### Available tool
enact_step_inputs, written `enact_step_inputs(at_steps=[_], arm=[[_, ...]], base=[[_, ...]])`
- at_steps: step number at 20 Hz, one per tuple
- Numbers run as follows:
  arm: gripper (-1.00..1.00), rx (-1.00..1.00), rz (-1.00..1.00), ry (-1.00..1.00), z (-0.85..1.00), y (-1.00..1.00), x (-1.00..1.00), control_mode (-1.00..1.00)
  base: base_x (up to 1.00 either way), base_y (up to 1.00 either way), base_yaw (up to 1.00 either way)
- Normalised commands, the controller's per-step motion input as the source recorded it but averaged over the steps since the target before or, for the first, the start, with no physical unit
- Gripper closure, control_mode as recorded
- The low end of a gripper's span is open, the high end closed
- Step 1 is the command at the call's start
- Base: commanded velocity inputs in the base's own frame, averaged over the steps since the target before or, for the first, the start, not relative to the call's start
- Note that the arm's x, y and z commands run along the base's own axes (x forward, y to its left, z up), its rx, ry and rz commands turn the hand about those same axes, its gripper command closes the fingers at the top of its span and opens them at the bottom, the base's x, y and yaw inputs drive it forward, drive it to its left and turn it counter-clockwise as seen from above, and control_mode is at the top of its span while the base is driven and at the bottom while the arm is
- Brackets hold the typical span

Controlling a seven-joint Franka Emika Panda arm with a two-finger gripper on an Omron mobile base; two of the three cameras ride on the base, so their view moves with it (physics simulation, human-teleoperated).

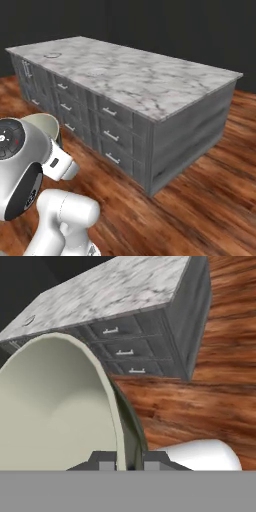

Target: Move the bowls from the cabinet to the plates on the dining table.

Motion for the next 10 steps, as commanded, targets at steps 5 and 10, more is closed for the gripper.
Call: enact_step_inputs(at_steps=[5,10], arm=[[1.0,0.0,0.0,0.0,0.0,0.0,0.0,1.0],[1.0,0.0,0.0,0.0,0.0,0.0,0.0,1.0]], base=[[0.0,0.0,-0.42],[0.0,0.0,-0.41]])
